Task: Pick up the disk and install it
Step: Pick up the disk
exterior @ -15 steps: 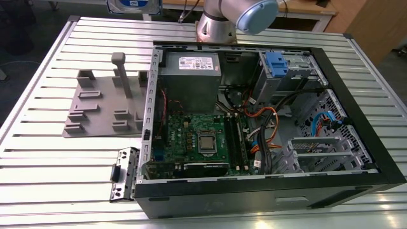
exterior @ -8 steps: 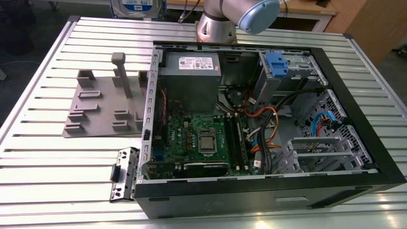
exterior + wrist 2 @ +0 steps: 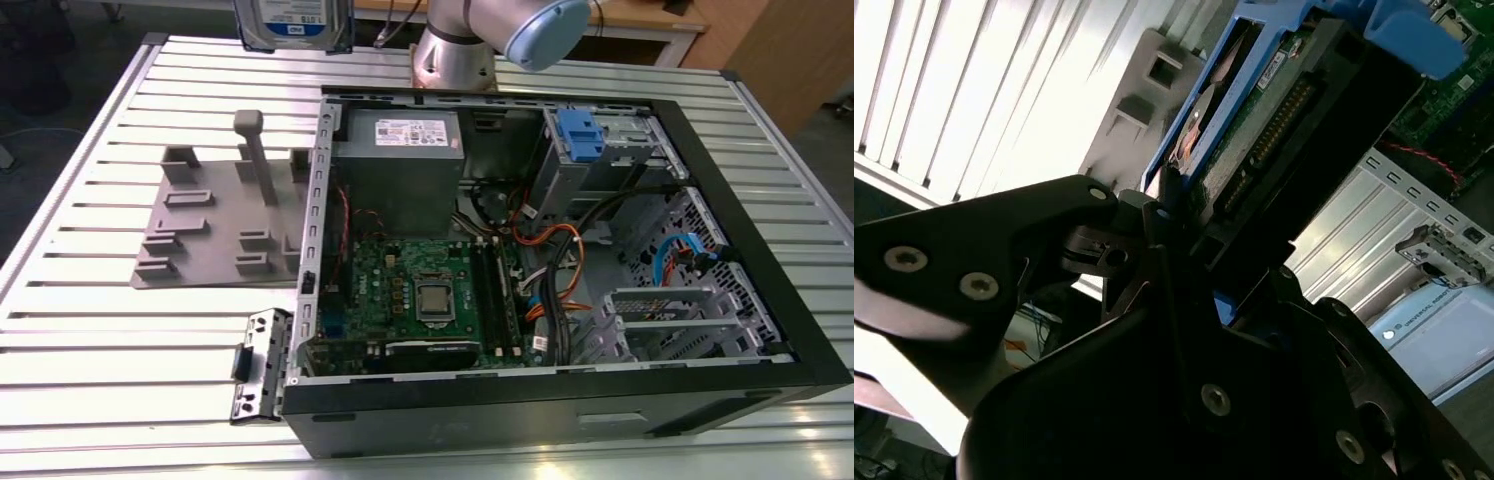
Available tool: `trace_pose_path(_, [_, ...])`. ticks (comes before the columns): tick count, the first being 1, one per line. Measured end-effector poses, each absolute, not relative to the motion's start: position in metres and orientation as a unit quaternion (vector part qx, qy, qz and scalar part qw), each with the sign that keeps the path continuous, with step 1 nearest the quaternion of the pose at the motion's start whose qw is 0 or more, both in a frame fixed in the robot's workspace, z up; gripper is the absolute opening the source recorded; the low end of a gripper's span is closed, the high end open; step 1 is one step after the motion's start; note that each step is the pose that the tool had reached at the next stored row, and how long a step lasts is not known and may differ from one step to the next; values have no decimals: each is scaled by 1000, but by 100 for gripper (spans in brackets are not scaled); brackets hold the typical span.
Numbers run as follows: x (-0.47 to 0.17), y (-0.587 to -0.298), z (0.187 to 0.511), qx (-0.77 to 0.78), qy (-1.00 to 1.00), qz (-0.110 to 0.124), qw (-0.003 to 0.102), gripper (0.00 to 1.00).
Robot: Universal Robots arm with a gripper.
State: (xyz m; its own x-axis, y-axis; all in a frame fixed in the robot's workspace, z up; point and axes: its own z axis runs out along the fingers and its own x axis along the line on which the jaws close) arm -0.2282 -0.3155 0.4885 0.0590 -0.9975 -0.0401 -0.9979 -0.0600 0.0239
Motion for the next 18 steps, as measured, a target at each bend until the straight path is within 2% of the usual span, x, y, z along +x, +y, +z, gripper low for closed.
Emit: trace_pose_path(18, [-187, -337, 487, -727, 686, 25, 4, 36])
